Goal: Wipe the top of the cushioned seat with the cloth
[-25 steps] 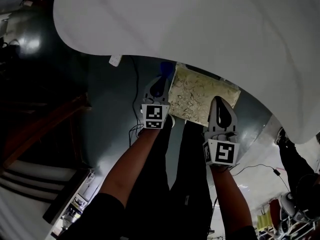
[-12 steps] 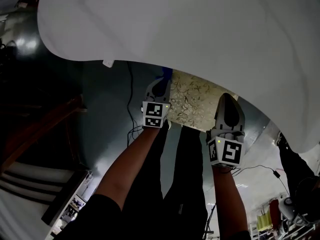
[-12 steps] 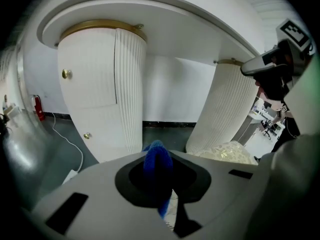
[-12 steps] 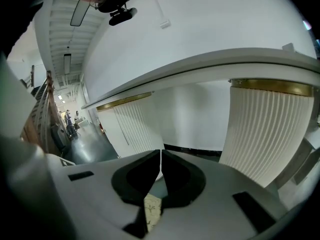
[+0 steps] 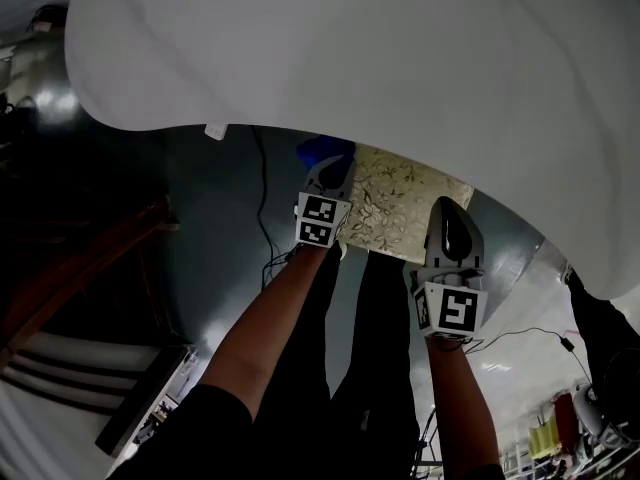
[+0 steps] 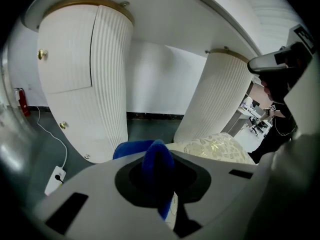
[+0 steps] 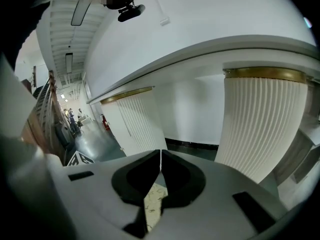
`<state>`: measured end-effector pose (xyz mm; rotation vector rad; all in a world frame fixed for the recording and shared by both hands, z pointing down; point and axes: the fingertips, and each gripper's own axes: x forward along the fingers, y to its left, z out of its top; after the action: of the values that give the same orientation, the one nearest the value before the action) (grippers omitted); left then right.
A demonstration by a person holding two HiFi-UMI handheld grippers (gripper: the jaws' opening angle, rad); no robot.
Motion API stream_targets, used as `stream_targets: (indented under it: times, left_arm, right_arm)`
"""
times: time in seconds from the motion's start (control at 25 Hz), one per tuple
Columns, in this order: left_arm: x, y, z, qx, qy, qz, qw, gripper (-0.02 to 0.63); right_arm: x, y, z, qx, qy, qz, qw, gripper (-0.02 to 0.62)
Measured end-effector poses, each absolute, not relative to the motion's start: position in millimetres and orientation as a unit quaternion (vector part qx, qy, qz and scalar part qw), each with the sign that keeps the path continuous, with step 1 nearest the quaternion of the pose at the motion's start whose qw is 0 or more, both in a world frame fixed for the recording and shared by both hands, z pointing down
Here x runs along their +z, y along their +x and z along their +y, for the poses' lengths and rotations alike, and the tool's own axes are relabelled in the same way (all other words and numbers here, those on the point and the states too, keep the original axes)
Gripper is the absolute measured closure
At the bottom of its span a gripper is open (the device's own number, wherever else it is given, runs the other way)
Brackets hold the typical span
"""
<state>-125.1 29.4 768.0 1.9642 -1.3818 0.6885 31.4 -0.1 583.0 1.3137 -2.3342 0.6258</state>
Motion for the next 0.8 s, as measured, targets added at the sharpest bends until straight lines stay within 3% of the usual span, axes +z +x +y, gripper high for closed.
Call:
stream_targets:
  times: [0.8]
  left_arm:
    - [767, -66, 34, 0.303, 0.767, -0.471, 0.314, 0.568]
  right_arm:
    - [584, 62, -3, 0.263, 0.483, -0.819, 0.164, 0.557]
